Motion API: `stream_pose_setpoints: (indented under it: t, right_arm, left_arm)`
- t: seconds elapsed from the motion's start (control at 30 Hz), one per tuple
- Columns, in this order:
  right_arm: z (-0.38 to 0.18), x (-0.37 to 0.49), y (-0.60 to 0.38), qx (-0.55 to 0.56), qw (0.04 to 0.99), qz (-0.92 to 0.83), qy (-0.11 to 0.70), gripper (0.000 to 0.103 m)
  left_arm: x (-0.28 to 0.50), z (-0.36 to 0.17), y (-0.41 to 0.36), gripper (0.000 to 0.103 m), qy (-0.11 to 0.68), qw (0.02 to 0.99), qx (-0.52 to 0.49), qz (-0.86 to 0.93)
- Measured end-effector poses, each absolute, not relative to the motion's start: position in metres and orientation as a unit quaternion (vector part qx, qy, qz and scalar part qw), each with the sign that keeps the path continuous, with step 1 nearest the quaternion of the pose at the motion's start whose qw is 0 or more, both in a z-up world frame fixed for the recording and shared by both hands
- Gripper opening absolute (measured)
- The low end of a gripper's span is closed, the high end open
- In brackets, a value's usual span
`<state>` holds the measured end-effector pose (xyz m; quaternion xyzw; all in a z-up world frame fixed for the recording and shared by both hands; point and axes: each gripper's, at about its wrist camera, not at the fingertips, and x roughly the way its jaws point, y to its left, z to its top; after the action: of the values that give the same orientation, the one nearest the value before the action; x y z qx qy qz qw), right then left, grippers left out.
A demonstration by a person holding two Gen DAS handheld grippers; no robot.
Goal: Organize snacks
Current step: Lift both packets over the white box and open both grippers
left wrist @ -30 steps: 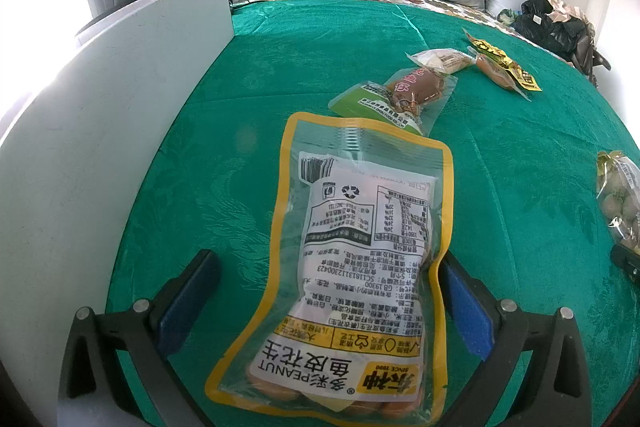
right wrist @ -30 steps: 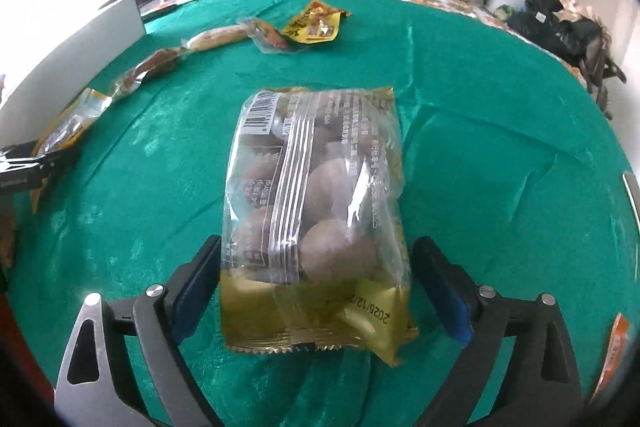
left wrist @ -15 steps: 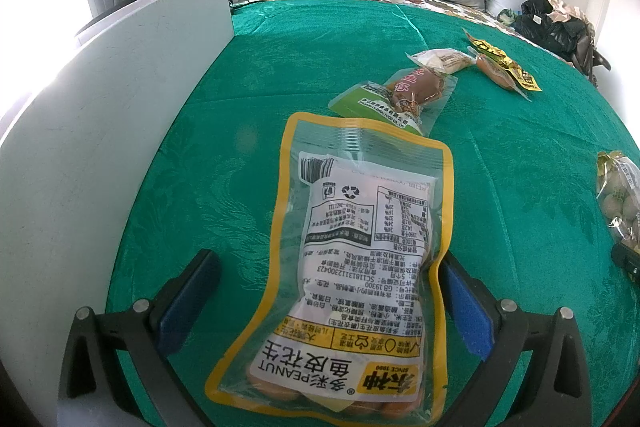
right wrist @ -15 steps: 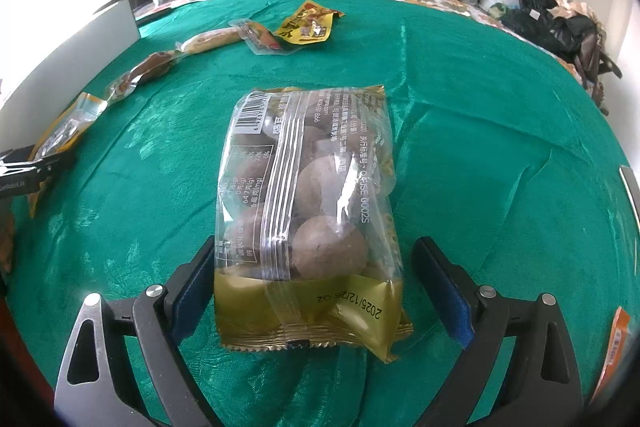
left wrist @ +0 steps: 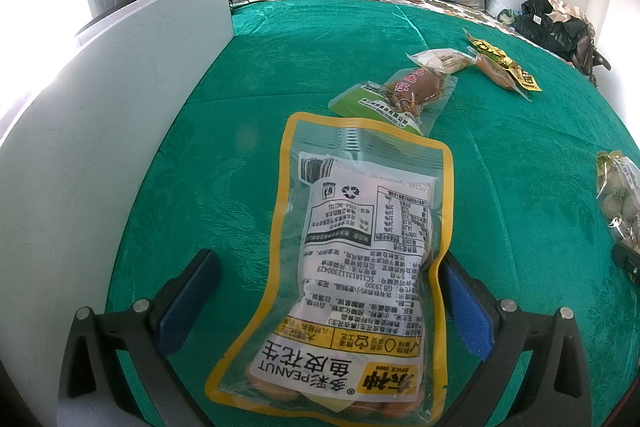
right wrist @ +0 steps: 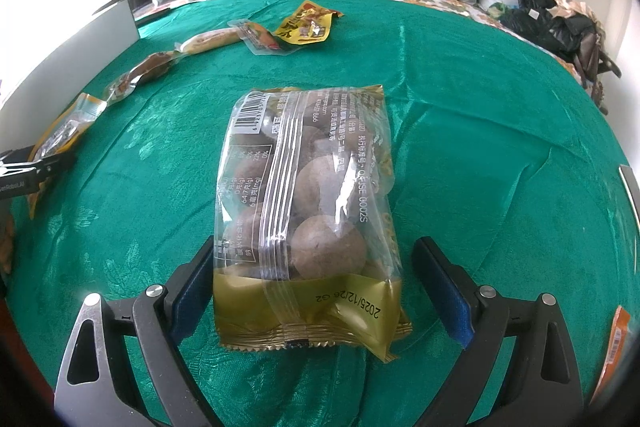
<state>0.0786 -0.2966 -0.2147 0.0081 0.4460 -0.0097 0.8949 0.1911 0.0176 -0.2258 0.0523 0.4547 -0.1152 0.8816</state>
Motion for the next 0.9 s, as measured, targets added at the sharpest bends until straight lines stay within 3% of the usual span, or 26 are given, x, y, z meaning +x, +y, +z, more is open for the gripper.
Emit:
stream_pose_setpoints:
  t: [0.37,0.5,0.7,0.77,0.8,0.83,0.9]
  right_arm:
    - [-0.215,0.079,-0.297,0.008,0.895,-0.01,0.446,0.096]
    - [-0.215,0.079,-0.296,0.008,0.895,-0.01,0.446,0.096]
    - [-0.215,0.079,-0.296,0.008,0.895,-0.01,0.446,0.096]
    - [-0.215,0.079,-0.296,0.008,0.895,-0.009,0.446,0.096]
    - [-0.215,0.079,-0.297,0.008,0.895,-0.009,0.447,0.096]
    - [-0.215,0.078,-0.297,0.009,0.895,-0.007,0.447,0.096]
    - [-0.214,0.078,-0.298,0.005,0.891,-0.003,0.454,0.096]
  left_arm:
    - [0.18,-0.221,0.02,0.102,0.511,0.837,0.084,-0.174]
    - [0.18,-0.212,0.028,0.091,0.538,0.822,0.05,-0.181]
    - [0.204,-0.215,0.01,0.088,0.56,0.811,0.065,-0.155]
    - [0.204,-0.215,0.002,0.081,0.551,0.815,0.096,-0.15]
    - [0.202,-0.212,0.002,0.064,0.547,0.817,0.093,-0.156]
    - [0.199,-0.209,0.0,0.058,0.545,0.818,0.1,-0.157]
    - [0.192,-0.206,0.003,0.055,0.55,0.812,0.096,-0.169]
